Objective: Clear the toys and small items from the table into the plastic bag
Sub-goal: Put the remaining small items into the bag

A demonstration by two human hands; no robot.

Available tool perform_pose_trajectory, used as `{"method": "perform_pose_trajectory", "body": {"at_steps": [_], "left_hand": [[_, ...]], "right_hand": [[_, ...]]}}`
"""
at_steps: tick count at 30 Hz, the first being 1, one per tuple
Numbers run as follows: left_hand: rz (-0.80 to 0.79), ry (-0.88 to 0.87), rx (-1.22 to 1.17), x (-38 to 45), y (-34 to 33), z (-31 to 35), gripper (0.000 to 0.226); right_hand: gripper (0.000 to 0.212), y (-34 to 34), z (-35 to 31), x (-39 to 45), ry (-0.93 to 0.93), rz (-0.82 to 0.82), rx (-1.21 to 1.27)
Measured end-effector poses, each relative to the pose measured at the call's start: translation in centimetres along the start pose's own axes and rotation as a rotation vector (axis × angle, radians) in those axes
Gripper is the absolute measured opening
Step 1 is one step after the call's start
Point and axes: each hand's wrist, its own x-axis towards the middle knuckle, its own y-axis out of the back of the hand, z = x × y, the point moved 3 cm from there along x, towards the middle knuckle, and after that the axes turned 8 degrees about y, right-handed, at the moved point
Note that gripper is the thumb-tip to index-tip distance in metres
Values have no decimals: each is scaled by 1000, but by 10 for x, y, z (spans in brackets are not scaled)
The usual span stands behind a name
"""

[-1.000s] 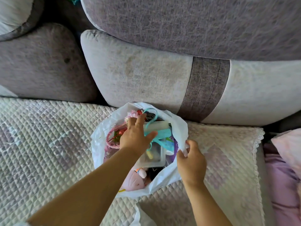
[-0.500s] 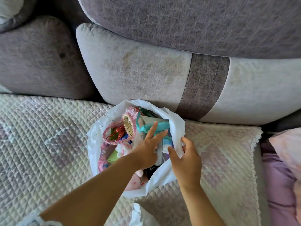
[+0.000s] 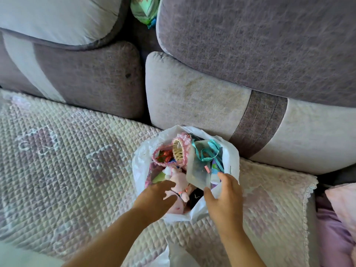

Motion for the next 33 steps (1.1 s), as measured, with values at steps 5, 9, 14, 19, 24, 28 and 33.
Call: {"method": "perform_pose_trajectory", "body": {"at_steps": [5, 9, 14, 19, 24, 28, 33], "left_hand": [[125, 92, 45, -69, 38, -62, 39], [258, 207, 149, -138, 66, -130, 39], [394, 267, 42, -243, 85, -220, 31], [503, 423, -60, -355, 81, -322, 33], [564, 637, -215, -460, 62, -425, 36], [682, 779, -422, -535, 37, -489, 26], [819, 965, -634, -602, 1, -537, 17]], "right_hand": [[45, -16, -76, -43, 293, -174, 54], [39, -44, -136, -97, 533, -393, 45], [36, -75, -209, -179, 716, -504, -25], [34, -114, -268, -276, 871, -618, -74], [29, -160, -318, -369, 1021, -752, -96], [24, -195, -361, -431, 1154, -848, -123], [25, -242, -409, -493, 1330, -937, -168]]}}
